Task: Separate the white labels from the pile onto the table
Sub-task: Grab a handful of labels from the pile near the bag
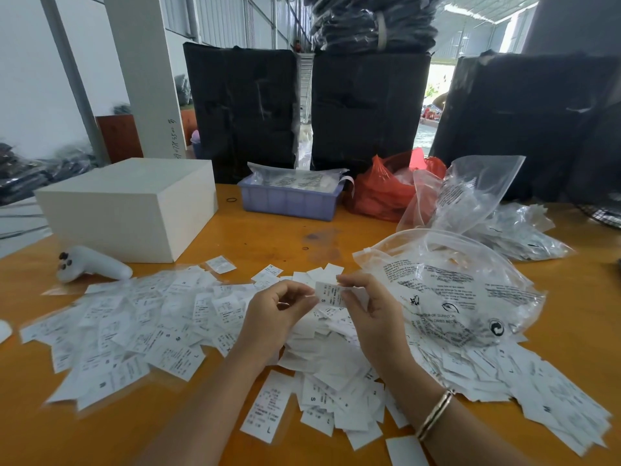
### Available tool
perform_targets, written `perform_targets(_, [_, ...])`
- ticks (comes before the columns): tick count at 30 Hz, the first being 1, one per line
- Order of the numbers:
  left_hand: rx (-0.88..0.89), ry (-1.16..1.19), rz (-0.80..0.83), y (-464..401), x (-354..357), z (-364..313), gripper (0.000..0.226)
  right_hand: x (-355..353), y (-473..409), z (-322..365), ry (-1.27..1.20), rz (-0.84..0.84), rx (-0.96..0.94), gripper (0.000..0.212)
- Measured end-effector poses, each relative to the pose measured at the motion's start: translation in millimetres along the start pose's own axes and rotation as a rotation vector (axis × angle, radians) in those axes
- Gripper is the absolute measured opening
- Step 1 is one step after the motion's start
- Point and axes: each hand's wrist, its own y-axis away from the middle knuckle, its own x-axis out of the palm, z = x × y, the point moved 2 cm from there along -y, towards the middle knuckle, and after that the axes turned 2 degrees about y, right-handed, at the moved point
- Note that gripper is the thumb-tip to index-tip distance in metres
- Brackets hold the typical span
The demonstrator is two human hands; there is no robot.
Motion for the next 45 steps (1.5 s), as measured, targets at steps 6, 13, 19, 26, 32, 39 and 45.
perform_targets(6, [0.019,-0.011,-0.001,-0.6,-1.0,0.2,0.009,-4.4,-0.8,-1.7,-0.034,-0.058,0.028,0.039])
perform_targets(13, [0.044,-0.028,0.021,0.0,-0.2,-1.7,0.003,0.5,0.5,-2.1,0.105,0.086,-0.053,0.031])
perform_targets(19, [0.069,-0.069,0.077,0.8,0.9,-2.2,0.009,3.0,1.3,-4.8,0.239,0.182,-0.097,0.034])
perform_targets(26, [0.035,-0.043,0.049,1.4,1.1,-5.6,0.006,3.1,-0.7,-5.0,0.055,0.11,0.056,0.039])
perform_targets(32, [0.016,-0.028,0.053,2.0,0.2,-1.4,0.004,0.8,-3.6,-11.3,0.104,0.099,0.185,0.018])
perform_targets(39, [0.034,-0.076,0.077,1.0,-2.4,2.0,0.014,11.7,1.5,-12.0,0.258,0.284,0.045,0.021])
perform_targets(45, [0.095,-0.339,-0.209,-2.9,-20.0,-6.7,0.013,8.9,2.1,-9.4,0.227,0.249,0.018,0.036])
